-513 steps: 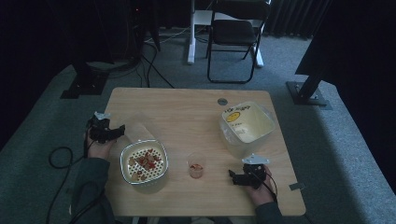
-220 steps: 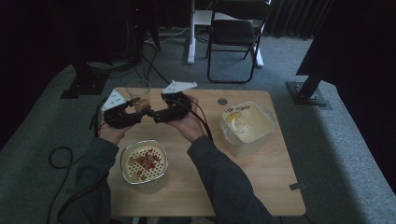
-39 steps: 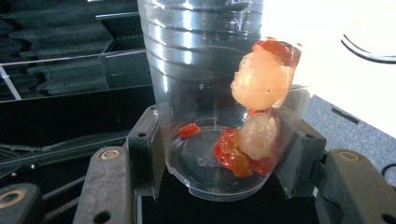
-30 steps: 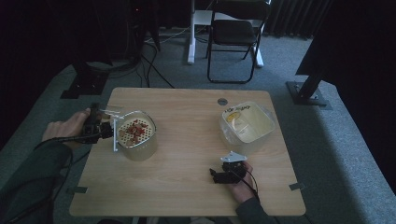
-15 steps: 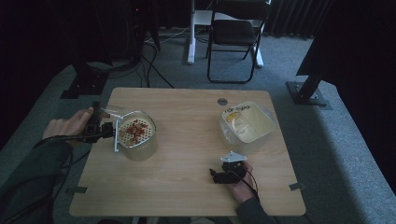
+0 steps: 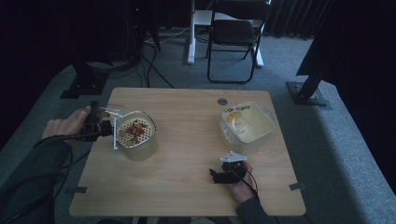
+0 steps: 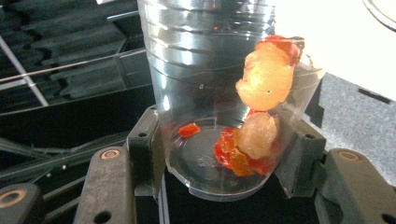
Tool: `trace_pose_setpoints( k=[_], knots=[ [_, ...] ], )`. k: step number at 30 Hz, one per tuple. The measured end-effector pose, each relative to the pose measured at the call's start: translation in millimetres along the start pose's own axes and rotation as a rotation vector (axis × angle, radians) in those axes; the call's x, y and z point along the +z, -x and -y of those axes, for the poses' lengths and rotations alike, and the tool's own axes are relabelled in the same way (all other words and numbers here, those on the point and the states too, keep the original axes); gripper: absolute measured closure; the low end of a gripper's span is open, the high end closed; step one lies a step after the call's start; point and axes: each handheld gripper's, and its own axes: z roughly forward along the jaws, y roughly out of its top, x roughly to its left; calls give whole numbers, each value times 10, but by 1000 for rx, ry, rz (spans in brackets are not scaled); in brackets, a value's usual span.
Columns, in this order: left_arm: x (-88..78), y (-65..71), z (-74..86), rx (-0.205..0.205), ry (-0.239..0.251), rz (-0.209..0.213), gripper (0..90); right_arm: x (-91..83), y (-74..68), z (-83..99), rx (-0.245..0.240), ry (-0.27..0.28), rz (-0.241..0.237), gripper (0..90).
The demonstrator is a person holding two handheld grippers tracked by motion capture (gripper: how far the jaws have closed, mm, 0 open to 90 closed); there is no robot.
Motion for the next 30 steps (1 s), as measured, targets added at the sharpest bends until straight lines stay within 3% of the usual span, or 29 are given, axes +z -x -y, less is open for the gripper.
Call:
trace_pose_setpoints(
  k=[1,3,4,5,6,7,9,10,14,16,17,19,21,25,26,30],
  knots=[
    [1,-3,5,-26,-6,5,437,0,0,0,0,0,0,151],
    [-15,72,-21,41,18,25,439,0,0,0,-1,0,0,151],
    [-19,81,-25,42,26,19,440,0,-1,0,-1,-1,0,151],
    [-10,40,-17,-23,11,25,440,1,-1,-1,-1,-1,0,151],
    [-3,20,-13,-30,5,29,441,1,-1,-1,-2,0,0,152],
    [4,45,-25,2,4,28,441,1,-2,-1,-1,0,1,152],
    [2,62,-36,18,12,38,440,0,-3,-1,0,-1,0,152],
    [5,58,-43,15,10,23,441,0,-3,-1,0,-1,0,152],
    [9,51,-56,16,16,31,442,1,-2,-1,0,-1,0,152],
    [10,12,-65,-13,11,37,444,1,-3,-1,-1,0,0,152],
    [14,19,-72,3,16,35,444,1,-3,-1,-1,-1,0,152],
    [17,11,-72,-14,5,38,446,0,-4,-1,0,-1,0,152],
    [10,-7,-64,-45,6,38,446,0,-4,-1,0,-1,0,152],
    [10,7,-59,-25,2,33,446,0,-3,-1,-1,-1,0,152],
    [12,-11,-33,-61,2,34,446,1,-3,-1,-1,-1,0,152],
    [9,-1,-23,-54,3,30,444,1,-3,-1,-1,0,0,152]
  ],
)
